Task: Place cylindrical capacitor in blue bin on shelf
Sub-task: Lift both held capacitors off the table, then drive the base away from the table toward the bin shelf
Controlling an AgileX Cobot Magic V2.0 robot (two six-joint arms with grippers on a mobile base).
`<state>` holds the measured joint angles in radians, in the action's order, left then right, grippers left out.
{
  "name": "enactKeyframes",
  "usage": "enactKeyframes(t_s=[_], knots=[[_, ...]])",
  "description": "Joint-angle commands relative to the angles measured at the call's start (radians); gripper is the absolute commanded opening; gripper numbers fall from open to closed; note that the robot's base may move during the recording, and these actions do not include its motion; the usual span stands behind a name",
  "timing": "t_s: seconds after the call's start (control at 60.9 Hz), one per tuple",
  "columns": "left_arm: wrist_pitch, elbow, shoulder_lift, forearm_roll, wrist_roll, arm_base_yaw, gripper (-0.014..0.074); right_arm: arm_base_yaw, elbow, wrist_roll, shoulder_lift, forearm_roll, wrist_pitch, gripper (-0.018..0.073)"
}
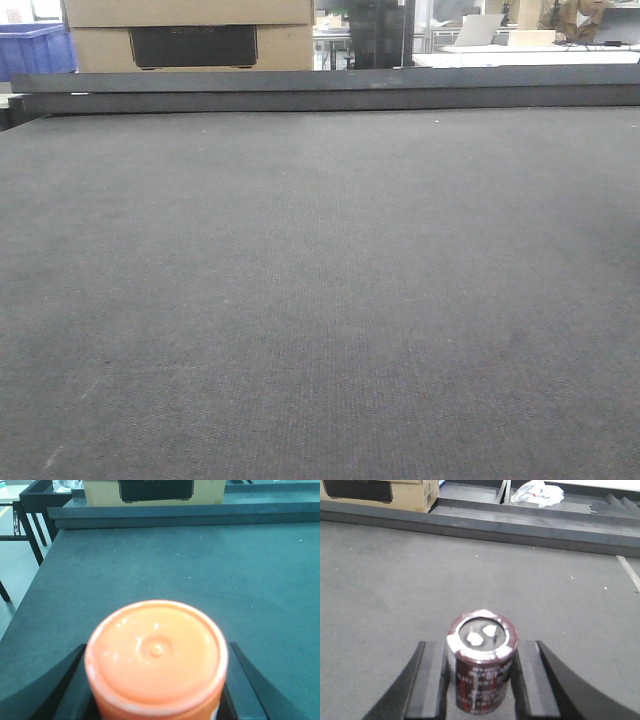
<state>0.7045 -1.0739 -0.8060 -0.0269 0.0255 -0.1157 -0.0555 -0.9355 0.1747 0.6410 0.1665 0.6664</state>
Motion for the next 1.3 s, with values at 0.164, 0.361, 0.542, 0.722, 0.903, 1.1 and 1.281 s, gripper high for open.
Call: enactKeyframes(t_s=[0.164, 0.361, 0.542, 0.722, 0.903, 1.1, 1.281], knots=[[-0.018, -0.003, 0.004, -0.015, 0.0, -0.007, -0.0111, -0.003, 0.001, 0.01, -0.006, 0.006, -0.035, -0.0162], [-0.018, -0.003, 0.004, -0.015, 0.0, -0.007, -0.0111, -0.003, 0.001, 0.01, -0.006, 0.008, -0.038, -0.0162], [-0.018, -0.003, 0.004, -0.015, 0.0, -0.007, -0.0111, -0.003, 0.001, 0.01, -0.006, 0.008, -0.038, -0.0162], [-0.018, -0.003, 0.004, -0.015, 0.0, -0.007, -0.0111, -0.003, 0.001, 0.01, -0.006, 0.008, -0.038, -0.0162], [-0.018, -0.003, 0.004, -0.015, 0.0, -0.007, -0.0111, -0.003, 0.001, 0.01, -0.006, 0.008, -0.038, -0.0162], [-0.018, -0.003, 0.004, -0.015, 0.0, -0.007, -0.0111, -0.003, 0.001, 0.01, -0.006, 0.008, -0.038, -0.0162], [-0.018, -0.003, 0.004, -0.015, 0.0, -0.007, -0.0111, -0.003, 0.001, 0.01, -0.006, 0.008, -0.04, -0.0162]])
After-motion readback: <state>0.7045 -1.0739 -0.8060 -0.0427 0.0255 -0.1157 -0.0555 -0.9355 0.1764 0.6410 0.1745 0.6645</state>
